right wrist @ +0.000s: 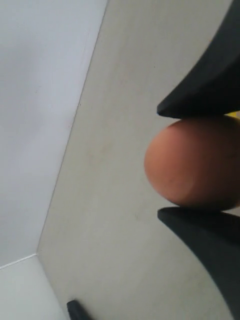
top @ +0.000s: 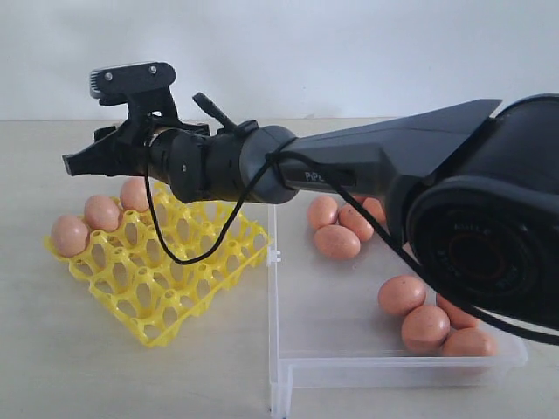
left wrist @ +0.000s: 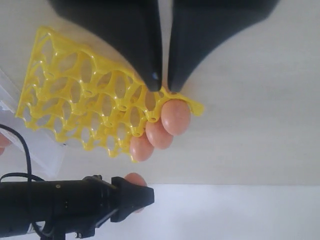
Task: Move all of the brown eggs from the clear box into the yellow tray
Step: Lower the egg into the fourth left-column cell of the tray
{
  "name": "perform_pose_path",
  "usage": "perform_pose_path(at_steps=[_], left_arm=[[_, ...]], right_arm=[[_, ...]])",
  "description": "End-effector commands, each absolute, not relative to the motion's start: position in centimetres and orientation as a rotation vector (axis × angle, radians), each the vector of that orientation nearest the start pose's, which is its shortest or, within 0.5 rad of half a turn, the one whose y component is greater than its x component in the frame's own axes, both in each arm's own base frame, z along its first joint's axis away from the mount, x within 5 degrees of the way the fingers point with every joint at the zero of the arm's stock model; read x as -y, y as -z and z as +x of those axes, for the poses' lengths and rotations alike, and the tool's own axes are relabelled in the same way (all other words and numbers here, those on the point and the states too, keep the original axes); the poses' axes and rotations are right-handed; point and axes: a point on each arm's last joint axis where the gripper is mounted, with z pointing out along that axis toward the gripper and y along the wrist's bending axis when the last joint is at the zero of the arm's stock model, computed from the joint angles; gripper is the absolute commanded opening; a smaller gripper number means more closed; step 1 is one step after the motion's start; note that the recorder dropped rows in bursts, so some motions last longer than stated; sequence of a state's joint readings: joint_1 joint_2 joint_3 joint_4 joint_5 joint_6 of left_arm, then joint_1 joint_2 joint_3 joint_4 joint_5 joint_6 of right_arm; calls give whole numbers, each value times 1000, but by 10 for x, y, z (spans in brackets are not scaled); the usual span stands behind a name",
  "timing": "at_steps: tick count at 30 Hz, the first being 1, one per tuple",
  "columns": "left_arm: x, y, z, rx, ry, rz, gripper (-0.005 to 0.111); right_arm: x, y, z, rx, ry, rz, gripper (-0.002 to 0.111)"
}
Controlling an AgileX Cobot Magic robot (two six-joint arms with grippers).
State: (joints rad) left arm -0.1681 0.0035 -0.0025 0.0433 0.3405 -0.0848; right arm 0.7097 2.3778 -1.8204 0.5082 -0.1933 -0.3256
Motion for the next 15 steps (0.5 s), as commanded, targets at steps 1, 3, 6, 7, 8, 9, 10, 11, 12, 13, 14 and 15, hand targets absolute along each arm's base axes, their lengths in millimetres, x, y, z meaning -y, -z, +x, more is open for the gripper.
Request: perform_pose_path(at_steps=[1,3,6,7,8,9,10,11,12,13,14,15], left_arm=[[8,-183,53,-1821,144,105,4],[8,-183,53,-1821,144,105,4],[8,-183,53,-1821,144,105,4],[8,-183,53,-1821,144,105,4],[8,-183,53,-1821,144,105,4],[8,-183,53,-1821,144,105,4],[8,-183,53,-1821,144,105,4],[8,-183,53,-1821,144,105,4],[8,-183,53,-1821,144,105,4],[8,-183,53,-1821,144,105,4],[8,-183,53,-1821,144,105,4],[8,-183,53,-1821,144,105,4]], right_arm=[[-351,-175,425,-1807,-443,-524,0],[-352,-174,424,-1815,-445,-528,0],[-352,-174,424,-1817,-445,-529,0],[-352,-174,424,-1817,-445,-529,0],[-352,-174,424,-1817,-445,-529,0],[-352,-174,424,-1814,-440,-537,0],[-352,-174,424,-1807,-427,-554,0],[-352,-174,424,-1799,-409,-580,0],[-352,-174,424,-1792,-399,-587,0],[-351,-174,425,-1788,-399,-578,0],[-351,-175,425,-1784,-399,-569,0],[-351,-175,426,-1776,-394,-565,0]])
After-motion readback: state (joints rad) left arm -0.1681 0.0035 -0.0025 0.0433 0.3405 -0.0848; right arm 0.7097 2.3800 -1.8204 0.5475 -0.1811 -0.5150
